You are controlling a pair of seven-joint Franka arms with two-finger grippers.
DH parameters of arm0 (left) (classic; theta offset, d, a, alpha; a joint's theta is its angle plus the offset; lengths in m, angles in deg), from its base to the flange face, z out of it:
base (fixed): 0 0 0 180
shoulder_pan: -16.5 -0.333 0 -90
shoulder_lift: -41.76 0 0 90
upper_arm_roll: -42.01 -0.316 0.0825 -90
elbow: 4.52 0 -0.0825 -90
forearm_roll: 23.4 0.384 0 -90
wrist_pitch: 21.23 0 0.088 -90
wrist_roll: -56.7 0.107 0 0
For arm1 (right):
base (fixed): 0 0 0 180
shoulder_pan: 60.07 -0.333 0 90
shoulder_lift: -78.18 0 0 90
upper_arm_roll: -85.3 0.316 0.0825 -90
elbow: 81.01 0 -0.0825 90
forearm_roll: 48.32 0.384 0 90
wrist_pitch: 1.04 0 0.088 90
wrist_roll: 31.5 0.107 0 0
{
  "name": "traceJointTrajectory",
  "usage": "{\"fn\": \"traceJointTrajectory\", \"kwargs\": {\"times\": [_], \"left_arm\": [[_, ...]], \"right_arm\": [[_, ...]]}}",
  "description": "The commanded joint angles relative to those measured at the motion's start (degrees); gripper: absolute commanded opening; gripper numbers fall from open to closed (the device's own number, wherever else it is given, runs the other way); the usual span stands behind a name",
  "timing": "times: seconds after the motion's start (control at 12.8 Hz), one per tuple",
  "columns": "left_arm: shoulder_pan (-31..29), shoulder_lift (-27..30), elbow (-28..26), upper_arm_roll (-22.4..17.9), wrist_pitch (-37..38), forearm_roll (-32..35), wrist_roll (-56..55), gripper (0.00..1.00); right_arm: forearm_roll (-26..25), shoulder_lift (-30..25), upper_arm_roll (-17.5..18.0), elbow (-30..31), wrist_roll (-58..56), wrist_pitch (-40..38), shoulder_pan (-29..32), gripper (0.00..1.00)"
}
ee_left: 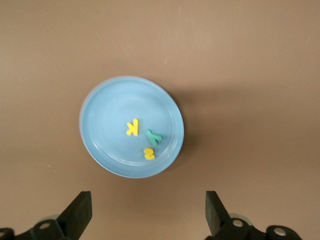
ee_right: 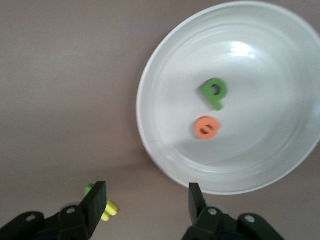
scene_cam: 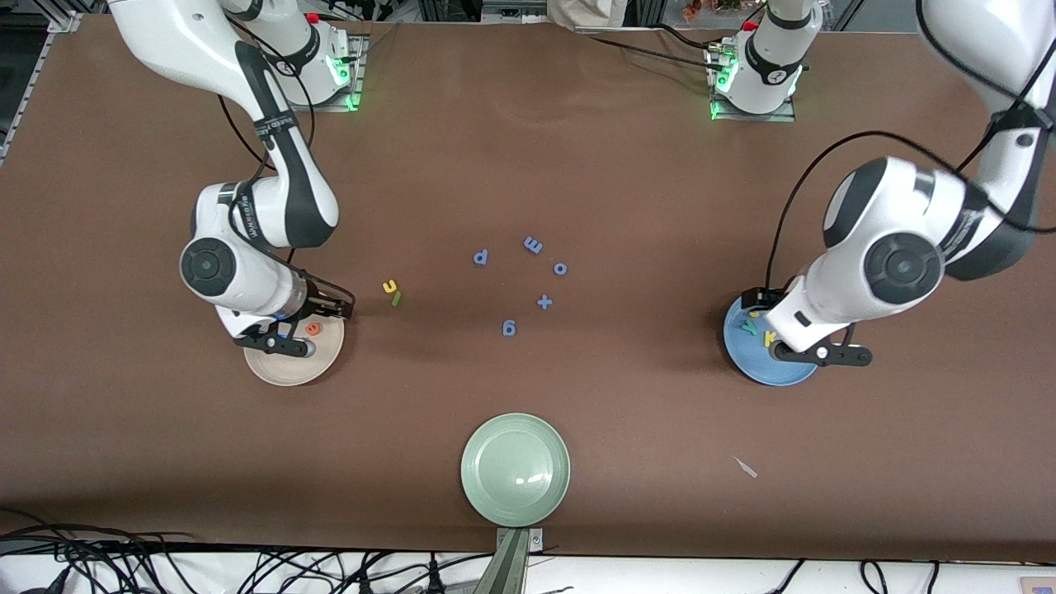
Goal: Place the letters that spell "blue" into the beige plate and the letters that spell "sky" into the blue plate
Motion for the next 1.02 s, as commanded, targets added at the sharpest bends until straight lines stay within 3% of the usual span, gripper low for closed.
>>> {"fn": "traceJointTrajectory", "kwargs": {"times": [0.0, 0.16, 0.31, 0.55, 0.7, 0.94], "left_arm": [[-0.7, 2.3, 3.5, 0.0, 3.0, 0.5, 4.7, 1.0], [-2.6, 5.6, 3.4, 0.1, 4.2, -0.4, 10.1, 1.0], [-3.6, 11.2, 2.2, -1.6, 4.5, -8.9, 18.4, 1.0], [5.8, 20.0, -4.2, -13.5, 5.7, -13.1, 20.5, 1.0], [8.5, 23.5, -7.0, -14.9, 5.7, -13.7, 20.4, 1.0], [13.6, 25.9, -11.4, -24.2, 0.4, -19.6, 20.0, 1.0]], "right_arm": [[1.0, 1.6, 3.0, 1.9, 4.7, 4.5, -0.5, 0.75], [1.0, 1.4, 5.2, 4.9, 7.5, 8.4, -0.6, 0.75], [1.0, 1.0, 6.6, 5.9, 9.7, 9.1, -0.6, 0.75], [1.0, 0.8, 7.5, 9.6, 10.4, 14.0, -0.6, 0.74], [1.0, 0.5, 7.7, 12.3, 10.4, 17.7, -0.6, 0.74], [1.0, -0.1, 8.4, 12.9, 11.2, 18.2, -0.6, 0.72]]}}
